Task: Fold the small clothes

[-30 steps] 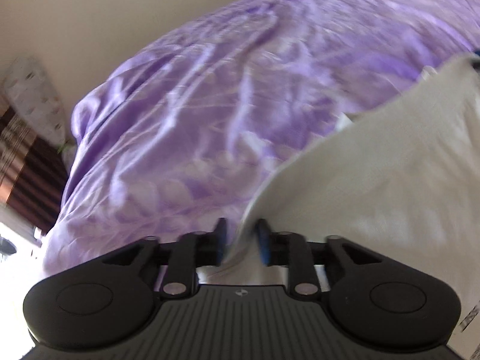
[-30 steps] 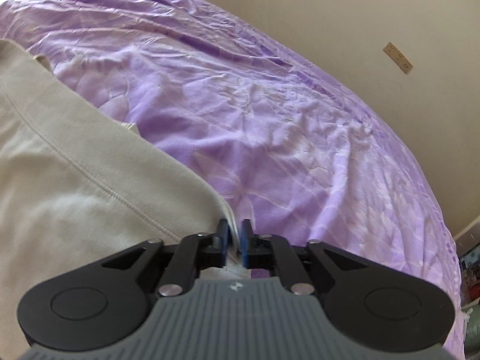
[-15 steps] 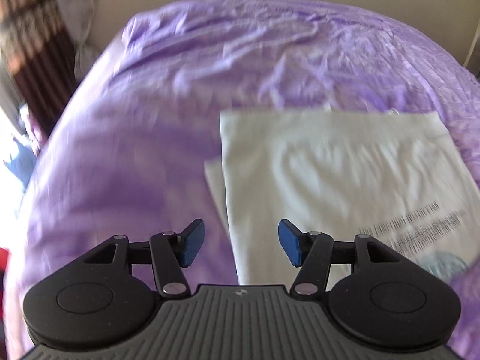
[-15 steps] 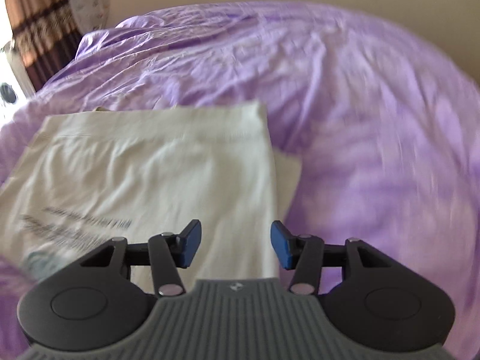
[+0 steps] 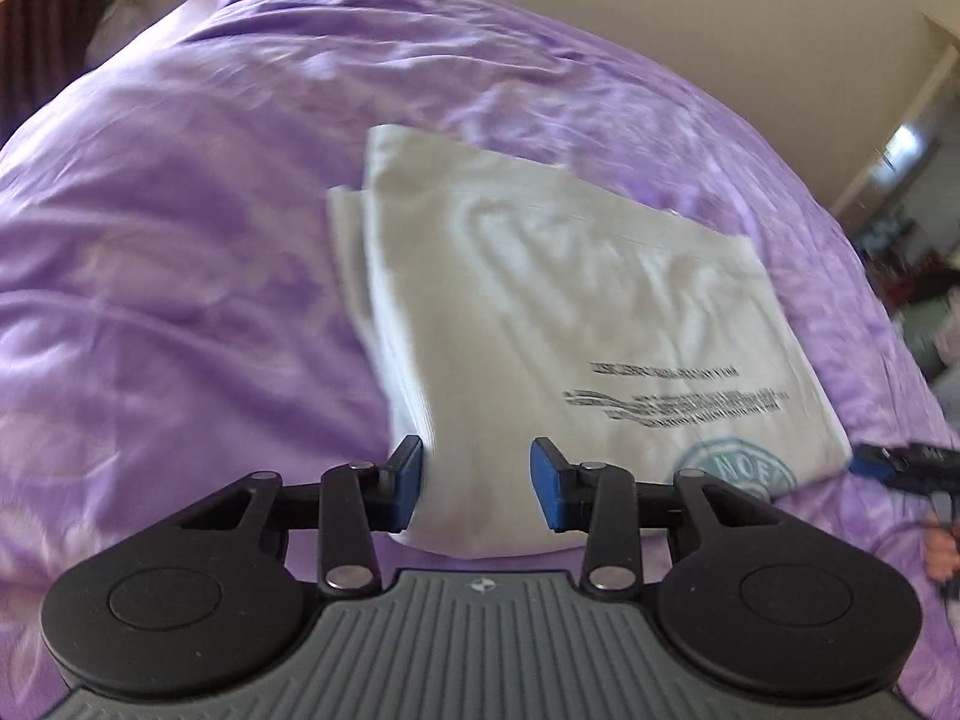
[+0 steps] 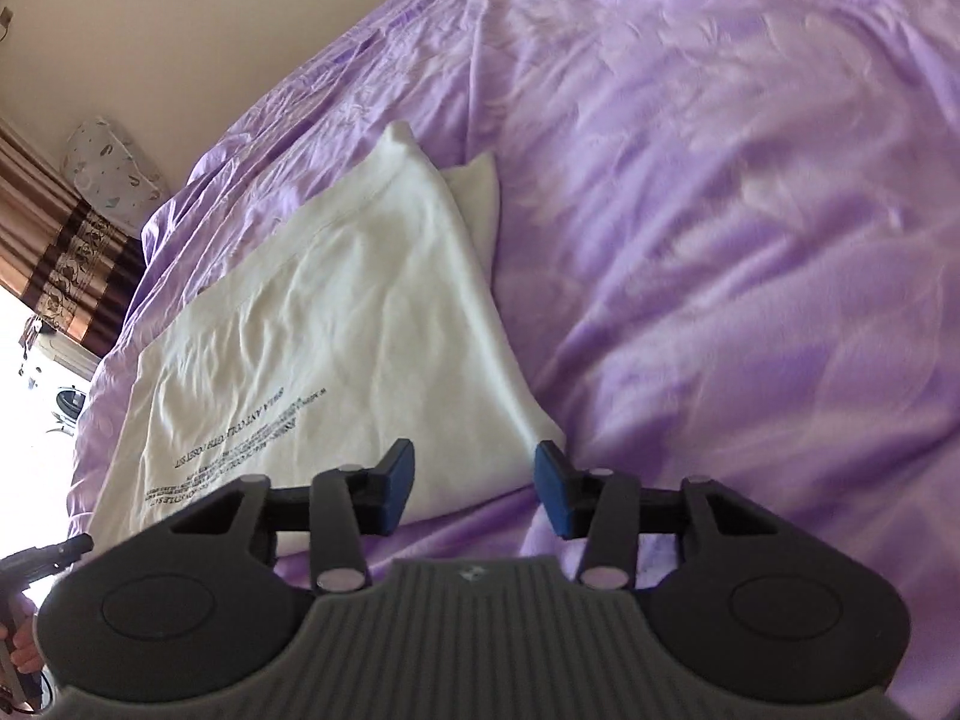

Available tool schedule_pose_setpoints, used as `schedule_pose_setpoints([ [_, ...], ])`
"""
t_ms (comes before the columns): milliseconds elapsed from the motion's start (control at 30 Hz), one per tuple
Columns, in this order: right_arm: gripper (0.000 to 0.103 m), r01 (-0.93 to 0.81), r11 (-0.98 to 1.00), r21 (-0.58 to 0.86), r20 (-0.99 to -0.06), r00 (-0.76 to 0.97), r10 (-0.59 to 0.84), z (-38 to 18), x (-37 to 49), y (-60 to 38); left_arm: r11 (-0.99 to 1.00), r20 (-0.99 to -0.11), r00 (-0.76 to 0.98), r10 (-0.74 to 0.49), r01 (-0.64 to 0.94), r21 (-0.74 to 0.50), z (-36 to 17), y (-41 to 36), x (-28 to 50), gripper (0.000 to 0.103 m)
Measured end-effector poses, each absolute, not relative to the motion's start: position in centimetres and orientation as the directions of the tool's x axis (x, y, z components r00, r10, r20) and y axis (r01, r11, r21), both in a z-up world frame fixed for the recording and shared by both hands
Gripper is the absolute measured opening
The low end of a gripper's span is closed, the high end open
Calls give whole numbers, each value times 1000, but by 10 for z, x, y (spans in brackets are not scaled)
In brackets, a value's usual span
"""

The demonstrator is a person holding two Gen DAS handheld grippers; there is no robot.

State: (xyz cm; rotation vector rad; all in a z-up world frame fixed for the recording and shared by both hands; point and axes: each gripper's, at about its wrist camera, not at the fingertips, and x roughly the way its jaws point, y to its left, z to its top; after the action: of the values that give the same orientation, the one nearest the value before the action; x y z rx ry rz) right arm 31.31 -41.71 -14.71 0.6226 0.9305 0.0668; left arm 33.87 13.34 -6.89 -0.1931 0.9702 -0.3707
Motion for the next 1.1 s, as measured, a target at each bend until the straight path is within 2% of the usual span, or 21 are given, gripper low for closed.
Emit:
schedule_pose_setpoints([
  [200, 40, 194, 834, 516, -718, 628, 299, -157, 313, -414, 950, -842, 449, -300, 219, -221, -75, 127, 356, 44],
  [300, 40, 184, 840, 510, -716, 632, 297, -158, 312, -414, 918, -866, 327, -378, 256, -304, -87, 132, 363, 45],
  [433, 38, 175, 852, 493, -721, 631, 287, -160, 312, -412, 889, -887, 269, -375, 376, -262, -87, 130, 355, 44],
  [567, 36, 175, 860, 480, -724, 632, 275, -162, 314, -411, 919, -954, 184, -238, 361, -160, -93, 133, 360, 11],
  [633, 34, 177, 862, 476, -725, 634, 270, -162, 313, -411, 930, -970, 161, -183, 349, -117, -99, 133, 361, 9],
  [667, 34, 178, 863, 473, -725, 635, 267, -162, 313, -410, 936, -973, 164, -160, 339, -97, -101, 133, 360, 1],
  [733, 31, 180, 866, 466, -728, 635, 260, -162, 313, -410, 953, -977, 168, -132, 293, -78, -104, 136, 361, 1],
  [867, 31, 184, 865, 466, -725, 640, 254, -159, 309, -412, 961, -964, 207, -168, 253, -113, -90, 143, 351, 1],
  [933, 38, 194, 857, 478, -712, 657, 248, -155, 305, -415, 965, -938, 270, -220, 202, -168, -75, 153, 345, 13],
  [967, 40, 199, 847, 493, -701, 668, 251, -154, 303, -418, 966, -919, 310, -246, 157, -205, -68, 161, 342, 30],
  [1000, 43, 206, 833, 514, -688, 678, 258, -152, 301, -421, 960, -896, 344, -281, 107, -259, -64, 169, 339, 51],
  [1067, 47, 217, 799, 561, -667, 689, 282, -152, 299, -427, 933, -860, 385, -335, 7, -361, -64, 182, 337, 76],
  [1100, 49, 223, 783, 581, -660, 692, 292, -153, 298, -430, 914, -848, 393, -355, -43, -403, -68, 187, 336, 77],
])
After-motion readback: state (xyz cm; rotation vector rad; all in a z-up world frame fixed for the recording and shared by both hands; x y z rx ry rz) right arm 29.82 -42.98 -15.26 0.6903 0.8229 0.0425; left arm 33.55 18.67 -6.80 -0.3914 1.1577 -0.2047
